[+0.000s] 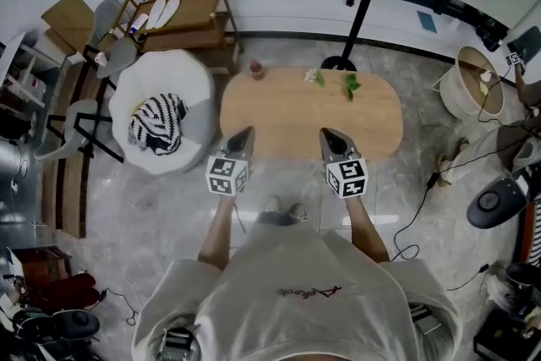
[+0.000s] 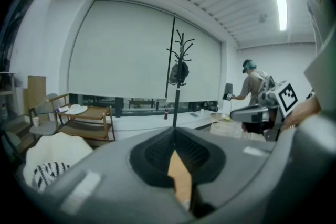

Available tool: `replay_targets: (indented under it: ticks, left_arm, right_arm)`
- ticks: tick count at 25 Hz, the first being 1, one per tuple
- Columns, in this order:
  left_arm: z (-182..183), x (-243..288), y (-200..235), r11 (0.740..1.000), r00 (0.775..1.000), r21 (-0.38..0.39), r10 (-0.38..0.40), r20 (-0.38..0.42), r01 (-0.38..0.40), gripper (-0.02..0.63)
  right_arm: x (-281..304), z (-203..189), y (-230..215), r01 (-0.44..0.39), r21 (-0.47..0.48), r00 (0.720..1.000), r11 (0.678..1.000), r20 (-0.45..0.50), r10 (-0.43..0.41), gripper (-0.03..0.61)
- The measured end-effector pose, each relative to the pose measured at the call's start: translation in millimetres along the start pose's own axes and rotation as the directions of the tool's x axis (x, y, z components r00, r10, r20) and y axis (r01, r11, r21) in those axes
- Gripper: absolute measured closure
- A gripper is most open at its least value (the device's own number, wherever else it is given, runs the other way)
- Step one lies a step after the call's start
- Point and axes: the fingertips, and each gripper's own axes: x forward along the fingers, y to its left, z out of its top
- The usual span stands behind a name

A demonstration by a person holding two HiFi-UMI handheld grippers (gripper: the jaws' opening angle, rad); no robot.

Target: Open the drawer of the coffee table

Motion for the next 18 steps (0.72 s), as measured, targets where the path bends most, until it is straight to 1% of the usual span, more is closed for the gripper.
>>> replay_targets:
  ticks: [5,13,18]
  left_arm:
    - [-8.8,11.9,18.1,0.999,0.999,-0.017,-0.030,-0.014,0.030,0.615]
    - [-15.5,24.5,65.4,0.996,0.997,-0.053,-0.068,-0.026,0.067,0.614]
    - [-20.9,27.6,94.4,0.994,0.997,-0.074,-0.080,-0.024,0.078,0.614]
  right_arm:
    - [18.3,-1.6,1.4,0.031,-0.010,0.999,0.999,-0.033,-0.031,0.574]
    - [56.6,10.8,9.9,0.092,0.001,0.994,0.996,-0.050,-0.092,0.574]
    - [80.0,11.0,17.6,0.114,-0.013,0.991,0.993,-0.068,-0.115,0.574]
